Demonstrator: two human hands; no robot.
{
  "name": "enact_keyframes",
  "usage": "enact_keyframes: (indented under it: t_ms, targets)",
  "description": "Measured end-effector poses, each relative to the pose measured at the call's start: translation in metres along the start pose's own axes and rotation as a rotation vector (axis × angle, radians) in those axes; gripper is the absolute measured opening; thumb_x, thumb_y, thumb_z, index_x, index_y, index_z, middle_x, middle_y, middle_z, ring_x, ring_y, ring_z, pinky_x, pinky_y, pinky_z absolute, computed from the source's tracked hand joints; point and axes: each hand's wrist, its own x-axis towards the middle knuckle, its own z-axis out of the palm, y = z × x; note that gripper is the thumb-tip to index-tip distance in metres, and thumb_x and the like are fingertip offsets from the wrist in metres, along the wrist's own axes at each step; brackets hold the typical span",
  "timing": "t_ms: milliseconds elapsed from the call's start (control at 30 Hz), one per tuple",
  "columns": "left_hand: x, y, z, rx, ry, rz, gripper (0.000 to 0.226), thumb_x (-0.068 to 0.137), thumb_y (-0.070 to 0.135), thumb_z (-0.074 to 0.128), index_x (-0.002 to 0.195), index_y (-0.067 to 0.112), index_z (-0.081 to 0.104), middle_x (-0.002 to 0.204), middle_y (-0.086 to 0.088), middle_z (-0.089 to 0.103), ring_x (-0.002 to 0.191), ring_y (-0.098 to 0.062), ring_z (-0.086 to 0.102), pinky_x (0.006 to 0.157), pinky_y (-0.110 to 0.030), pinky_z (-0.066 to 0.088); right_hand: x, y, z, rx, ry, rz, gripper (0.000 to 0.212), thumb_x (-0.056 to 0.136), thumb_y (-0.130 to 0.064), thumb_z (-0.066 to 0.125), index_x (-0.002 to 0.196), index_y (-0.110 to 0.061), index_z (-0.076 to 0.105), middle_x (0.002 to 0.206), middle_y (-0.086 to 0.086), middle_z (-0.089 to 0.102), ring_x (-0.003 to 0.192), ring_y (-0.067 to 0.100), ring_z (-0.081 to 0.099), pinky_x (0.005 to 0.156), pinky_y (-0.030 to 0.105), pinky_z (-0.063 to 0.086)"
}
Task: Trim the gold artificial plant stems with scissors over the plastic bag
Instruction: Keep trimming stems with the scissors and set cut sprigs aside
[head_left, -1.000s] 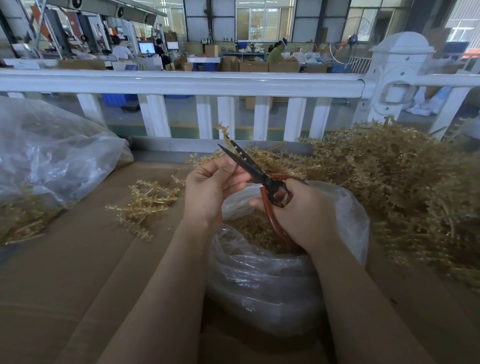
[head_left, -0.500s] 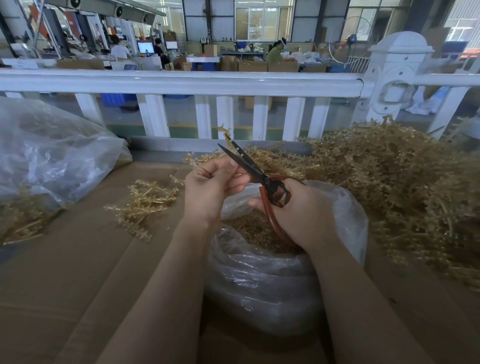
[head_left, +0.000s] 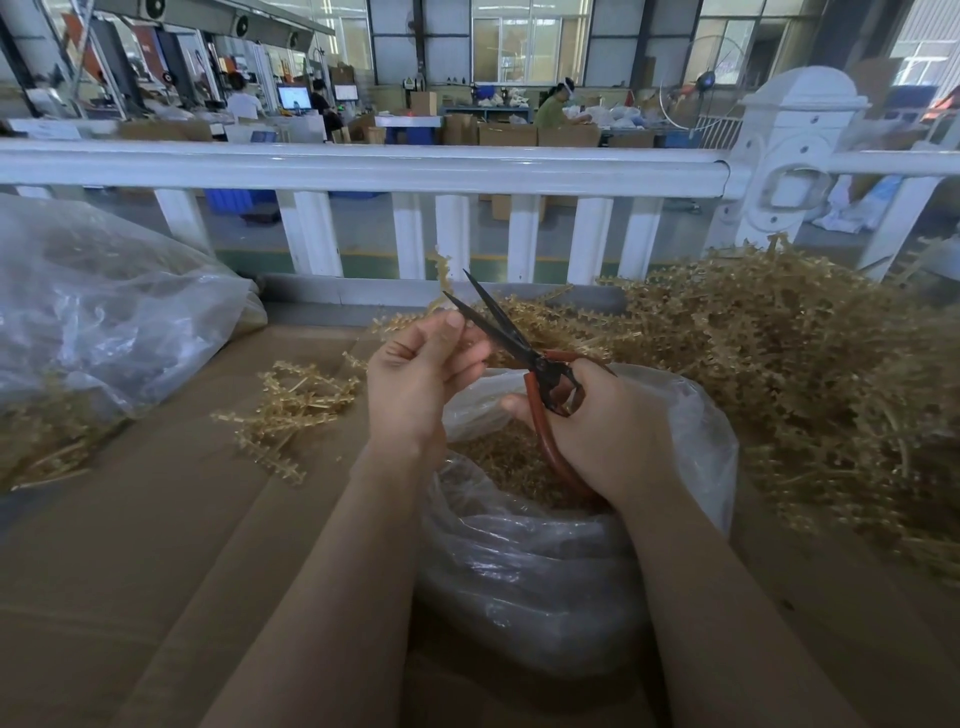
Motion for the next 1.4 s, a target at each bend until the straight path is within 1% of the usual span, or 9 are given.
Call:
enact_keyframes:
  t_ms: [100, 233, 300, 400, 567, 767, 933, 1100, 1400]
  targets:
    - [0.002, 0.0, -0.002, -0.035, 0.033, -0.015, 0.009, 0.094, 0.018, 0.066, 0.094, 0.012, 0.073, 0.086, -0.005, 0.077, 0.079, -0.016, 0.074, 0.066, -0.022, 0.057, 0.0, 0.001, 0.001, 0.007, -0.019, 0.002, 0.059, 0.074, -0.085, 0.056, 0.097, -0.031, 0.064, 0.08, -0.016, 0.064, 0.078, 0.004, 0.06, 0.066, 0.022, 0.05]
    - [0.0, -0.003, 0.0, 0.085, -0.022, -0.008, 0.011, 0.095, 0.015, 0.064, 0.092, 0.016, 0.074, 0.084, -0.002, 0.077, 0.077, -0.012, 0.073, 0.063, -0.021, 0.056, 0.0, 0.0, 0.0, 0.023, -0.037, 0.006, 0.054, 0.073, -0.085, 0.054, 0.097, -0.037, 0.06, 0.077, -0.018, 0.06, 0.075, 0.0, 0.057, 0.062, 0.012, 0.039]
    - [-0.002, -0.004, 0.003, 0.131, -0.053, -0.005, 0.011, 0.095, 0.015, 0.064, 0.091, 0.016, 0.074, 0.081, -0.001, 0.077, 0.075, -0.01, 0.072, 0.062, -0.021, 0.055, 0.001, 0.0, 0.0, 0.028, -0.037, 0.019, 0.061, 0.07, -0.089, 0.049, 0.095, -0.035, 0.061, 0.078, -0.017, 0.062, 0.076, 0.001, 0.058, 0.063, 0.015, 0.042]
    - [-0.003, -0.006, 0.005, 0.153, -0.084, -0.009, 0.01, 0.094, 0.014, 0.065, 0.093, 0.013, 0.074, 0.079, -0.001, 0.076, 0.074, -0.01, 0.072, 0.062, -0.021, 0.055, 0.001, 0.001, 0.0, 0.048, -0.017, 0.025, 0.073, 0.063, -0.094, 0.04, 0.09, -0.03, 0.062, 0.077, -0.014, 0.063, 0.075, 0.003, 0.06, 0.068, 0.024, 0.05]
    - [-0.004, -0.006, 0.008, 0.153, -0.118, -0.026, 0.01, 0.094, 0.013, 0.064, 0.093, 0.014, 0.074, 0.08, -0.001, 0.077, 0.076, -0.011, 0.073, 0.063, -0.021, 0.056, 0.002, 0.001, 0.0, 0.093, -0.009, 0.038, 0.078, 0.06, -0.098, 0.036, 0.084, -0.028, 0.061, 0.074, -0.011, 0.064, 0.072, 0.004, 0.06, 0.071, 0.033, 0.054]
    - [-0.004, -0.005, 0.009, 0.127, -0.119, -0.034, 0.01, 0.095, 0.013, 0.063, 0.093, 0.013, 0.074, 0.08, -0.002, 0.077, 0.075, -0.01, 0.073, 0.063, -0.021, 0.056, 0.002, 0.002, 0.001, 0.138, -0.023, 0.051, 0.071, 0.063, -0.093, 0.047, 0.084, -0.027, 0.063, 0.074, -0.01, 0.065, 0.073, 0.003, 0.061, 0.071, 0.03, 0.054]
    - [-0.004, -0.006, 0.008, 0.103, -0.112, -0.044, 0.011, 0.094, 0.015, 0.065, 0.099, 0.012, 0.074, 0.083, -0.005, 0.077, 0.077, -0.012, 0.073, 0.065, -0.023, 0.056, 0.002, 0.0, 0.001, 0.146, -0.017, 0.038, 0.073, 0.062, -0.093, 0.045, 0.083, -0.025, 0.065, 0.072, -0.009, 0.064, 0.07, 0.004, 0.06, 0.067, 0.026, 0.051]
    - [-0.003, -0.008, 0.008, 0.123, -0.123, -0.038, 0.009, 0.093, 0.013, 0.065, 0.094, 0.012, 0.074, 0.082, -0.004, 0.077, 0.078, -0.014, 0.073, 0.068, -0.028, 0.059, 0.002, 0.0, 0.001, 0.101, -0.038, 0.048, 0.079, 0.061, -0.095, 0.04, 0.084, -0.023, 0.064, 0.073, -0.008, 0.065, 0.07, 0.006, 0.061, 0.069, 0.03, 0.054]
    - [-0.002, -0.008, 0.008, 0.103, -0.118, -0.061, 0.009, 0.092, 0.012, 0.067, 0.095, 0.011, 0.075, 0.082, -0.007, 0.077, 0.077, -0.016, 0.074, 0.062, -0.025, 0.057, 0.002, -0.003, 0.001, 0.098, -0.003, 0.045, 0.082, 0.059, -0.097, 0.038, 0.08, -0.022, 0.062, 0.068, -0.008, 0.063, 0.067, 0.004, 0.059, 0.067, 0.027, 0.052]
